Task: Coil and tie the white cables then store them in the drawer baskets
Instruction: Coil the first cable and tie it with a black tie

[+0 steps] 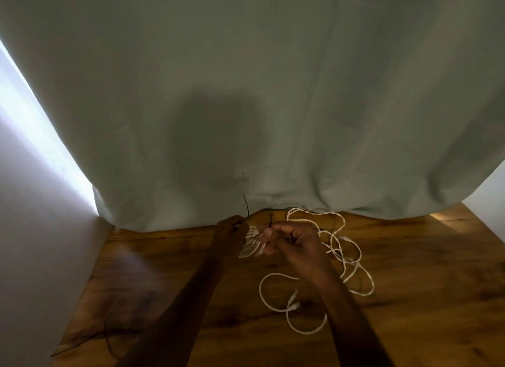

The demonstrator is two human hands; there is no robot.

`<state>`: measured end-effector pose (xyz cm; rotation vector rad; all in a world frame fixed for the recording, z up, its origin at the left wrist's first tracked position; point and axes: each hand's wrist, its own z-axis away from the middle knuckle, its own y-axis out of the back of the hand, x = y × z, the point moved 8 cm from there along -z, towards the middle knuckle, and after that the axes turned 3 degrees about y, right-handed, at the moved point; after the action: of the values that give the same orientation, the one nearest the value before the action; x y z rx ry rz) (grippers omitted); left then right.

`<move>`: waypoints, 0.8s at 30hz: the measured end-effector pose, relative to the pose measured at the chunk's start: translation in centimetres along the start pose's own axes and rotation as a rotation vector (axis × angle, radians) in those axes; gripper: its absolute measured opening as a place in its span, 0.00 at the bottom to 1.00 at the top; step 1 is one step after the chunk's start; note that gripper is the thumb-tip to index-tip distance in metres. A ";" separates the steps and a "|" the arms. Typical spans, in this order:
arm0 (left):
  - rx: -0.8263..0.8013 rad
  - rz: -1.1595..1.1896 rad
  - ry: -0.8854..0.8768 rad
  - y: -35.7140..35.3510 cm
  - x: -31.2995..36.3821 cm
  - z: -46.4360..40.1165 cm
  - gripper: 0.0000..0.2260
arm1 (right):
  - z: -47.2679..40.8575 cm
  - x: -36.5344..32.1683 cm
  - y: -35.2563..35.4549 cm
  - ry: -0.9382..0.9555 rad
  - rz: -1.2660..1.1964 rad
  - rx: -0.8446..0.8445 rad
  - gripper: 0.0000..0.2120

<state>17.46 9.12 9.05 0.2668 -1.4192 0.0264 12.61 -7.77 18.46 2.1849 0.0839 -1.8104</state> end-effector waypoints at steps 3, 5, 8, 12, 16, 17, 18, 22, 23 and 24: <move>-0.065 -0.007 -0.019 -0.4 -0.4 0.6 0.09 | -0.8 -1.1 0.3 0.095 -0.013 0.052 0.10; -0.112 -0.027 -0.050 -0.8 0.0 1.2 0.09 | -1.6 -0.5 0.3 0.069 -0.015 0.070 0.11; -0.184 -0.070 -0.069 -1.8 1.2 2.4 0.12 | -2.4 1.1 0.3 -0.103 -0.077 0.069 0.08; -0.244 -0.074 -0.046 -2.4 1.9 3.2 0.11 | -2.8 1.9 0.0 -0.183 -0.104 0.066 0.09; -0.276 -0.059 -0.040 -2.2 2.1 3.5 0.12 | -3.3 3.4 0.4 -0.213 -0.095 0.131 0.07; -0.269 -0.042 -0.038 -2.1 2.2 3.6 0.10 | -3.4 3.8 0.6 -0.212 -0.097 0.152 0.05; -0.254 -0.008 -0.035 -2.1 2.3 3.7 0.08 | -3.4 4.0 0.8 -0.209 -0.093 0.178 0.04; -0.236 0.105 -0.045 -1.9 3.0 4.2 0.05 | -3.7 5.3 2.0 -0.216 -0.066 0.265 0.06; -0.257 0.101 -0.056 -2.1 3.1 4.3 0.06 | -3.8 5.5 2.1 -0.225 -0.068 0.269 0.06; -0.282 0.094 -0.061 -2.4 3.3 4.6 0.08 | -3.8 5.7 2.2 -0.234 -0.068 0.269 0.06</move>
<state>13.94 5.37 12.48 -0.0331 -1.4758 -0.1051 17.93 -9.71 14.01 2.1424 -0.1464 -2.2143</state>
